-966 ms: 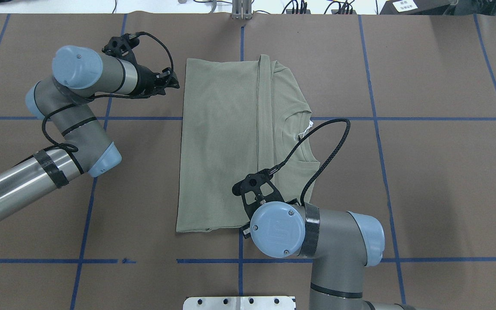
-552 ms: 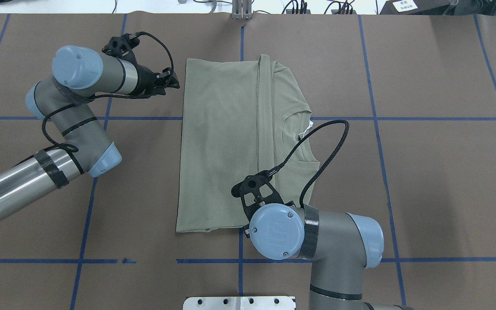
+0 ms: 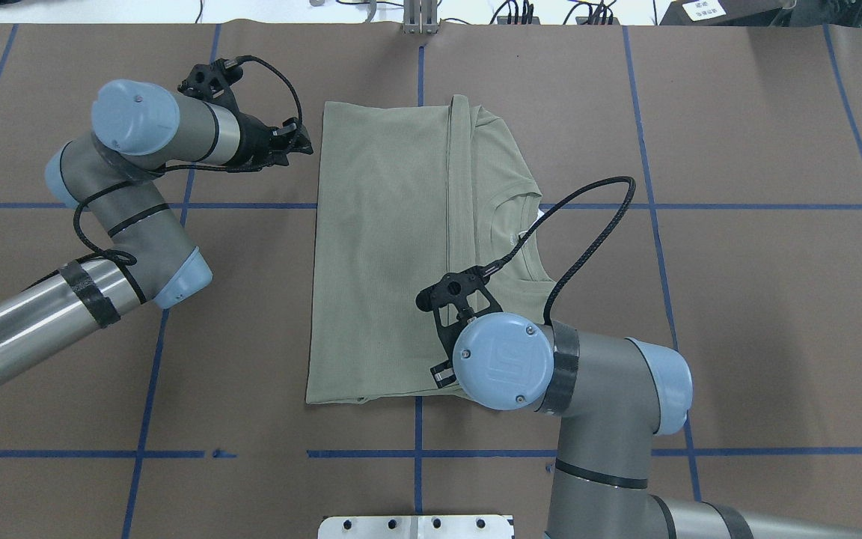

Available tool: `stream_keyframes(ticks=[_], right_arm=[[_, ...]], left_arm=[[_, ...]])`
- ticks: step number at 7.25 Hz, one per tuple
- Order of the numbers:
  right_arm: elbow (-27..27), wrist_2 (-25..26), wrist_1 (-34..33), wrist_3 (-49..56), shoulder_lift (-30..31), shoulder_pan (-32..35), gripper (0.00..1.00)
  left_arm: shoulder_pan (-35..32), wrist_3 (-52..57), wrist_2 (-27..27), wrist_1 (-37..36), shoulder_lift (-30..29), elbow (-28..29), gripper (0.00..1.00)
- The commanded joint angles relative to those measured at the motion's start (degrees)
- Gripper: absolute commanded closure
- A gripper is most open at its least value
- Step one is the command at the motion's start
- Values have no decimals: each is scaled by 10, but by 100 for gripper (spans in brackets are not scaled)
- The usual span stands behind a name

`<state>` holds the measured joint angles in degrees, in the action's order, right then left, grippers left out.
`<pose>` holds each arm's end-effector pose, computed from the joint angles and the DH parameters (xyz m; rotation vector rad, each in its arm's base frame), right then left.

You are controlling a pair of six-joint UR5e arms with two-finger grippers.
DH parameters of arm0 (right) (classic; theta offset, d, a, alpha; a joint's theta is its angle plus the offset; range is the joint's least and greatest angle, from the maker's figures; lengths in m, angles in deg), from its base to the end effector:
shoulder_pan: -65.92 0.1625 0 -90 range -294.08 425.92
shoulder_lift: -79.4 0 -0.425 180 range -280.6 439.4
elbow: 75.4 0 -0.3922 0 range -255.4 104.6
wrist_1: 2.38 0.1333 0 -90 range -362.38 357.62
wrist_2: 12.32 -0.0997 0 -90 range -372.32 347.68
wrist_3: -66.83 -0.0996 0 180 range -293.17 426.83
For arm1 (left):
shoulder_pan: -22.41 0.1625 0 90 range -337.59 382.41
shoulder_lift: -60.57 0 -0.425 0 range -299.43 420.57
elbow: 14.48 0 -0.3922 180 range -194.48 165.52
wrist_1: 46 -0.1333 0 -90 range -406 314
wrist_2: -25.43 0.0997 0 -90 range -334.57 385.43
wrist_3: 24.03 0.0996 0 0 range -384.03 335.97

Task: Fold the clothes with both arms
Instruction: 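Lower the right gripper to the shirt's near side edge and grasp it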

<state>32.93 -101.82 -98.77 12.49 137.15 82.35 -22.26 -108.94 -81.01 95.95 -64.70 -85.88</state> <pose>-0.5536 -0.3031 0.2209 0.3476 -0.6923 -0.3154 0.4569 -0.5995 0.3390 0.2740 1.1937 -0.4316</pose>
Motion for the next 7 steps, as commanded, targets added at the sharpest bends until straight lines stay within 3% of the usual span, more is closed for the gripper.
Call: stream_keyframes(ticks=[1, 3, 7], right_arm=[[26, 0, 3, -11, 50, 6, 100], [32, 3, 3, -69, 68, -16, 100], [58, 3, 3, -71, 111, -18, 100]], left_arm=[[2, -7, 0, 0, -1, -1, 46], [5, -25, 0, -5, -3, -8, 46], [6, -28, 1, -6, -3, -12, 46]])
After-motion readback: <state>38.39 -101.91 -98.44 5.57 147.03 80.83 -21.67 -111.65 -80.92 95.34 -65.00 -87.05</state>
